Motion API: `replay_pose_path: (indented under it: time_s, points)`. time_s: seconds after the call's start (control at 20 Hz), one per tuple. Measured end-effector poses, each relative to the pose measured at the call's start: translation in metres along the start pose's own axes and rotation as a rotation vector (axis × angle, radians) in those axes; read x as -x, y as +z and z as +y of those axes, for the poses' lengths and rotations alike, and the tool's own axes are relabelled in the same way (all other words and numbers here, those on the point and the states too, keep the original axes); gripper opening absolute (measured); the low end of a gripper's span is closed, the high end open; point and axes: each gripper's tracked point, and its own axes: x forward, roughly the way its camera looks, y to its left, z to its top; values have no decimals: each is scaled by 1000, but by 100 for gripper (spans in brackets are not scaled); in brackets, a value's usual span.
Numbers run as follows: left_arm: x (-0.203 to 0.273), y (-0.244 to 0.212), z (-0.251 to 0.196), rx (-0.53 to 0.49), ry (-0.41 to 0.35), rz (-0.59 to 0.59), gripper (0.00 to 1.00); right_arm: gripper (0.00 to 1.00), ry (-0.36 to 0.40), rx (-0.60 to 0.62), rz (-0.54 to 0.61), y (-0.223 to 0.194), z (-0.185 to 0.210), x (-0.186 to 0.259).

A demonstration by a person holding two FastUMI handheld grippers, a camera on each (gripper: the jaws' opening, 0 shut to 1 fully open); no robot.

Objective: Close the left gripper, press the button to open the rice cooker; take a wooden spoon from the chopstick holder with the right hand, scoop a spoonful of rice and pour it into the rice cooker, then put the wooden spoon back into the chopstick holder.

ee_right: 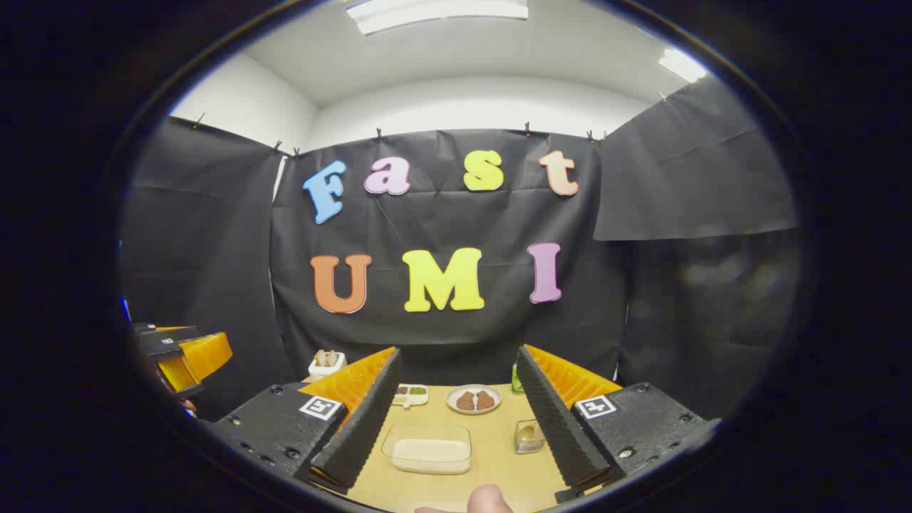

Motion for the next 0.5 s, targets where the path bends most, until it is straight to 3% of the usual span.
replay_pose_path:
  time_s: [0.5]
  points:
    - [-6, -1, -2, -11, -11, 13, 94, 100, 5, -5, 10, -4, 0, -9]
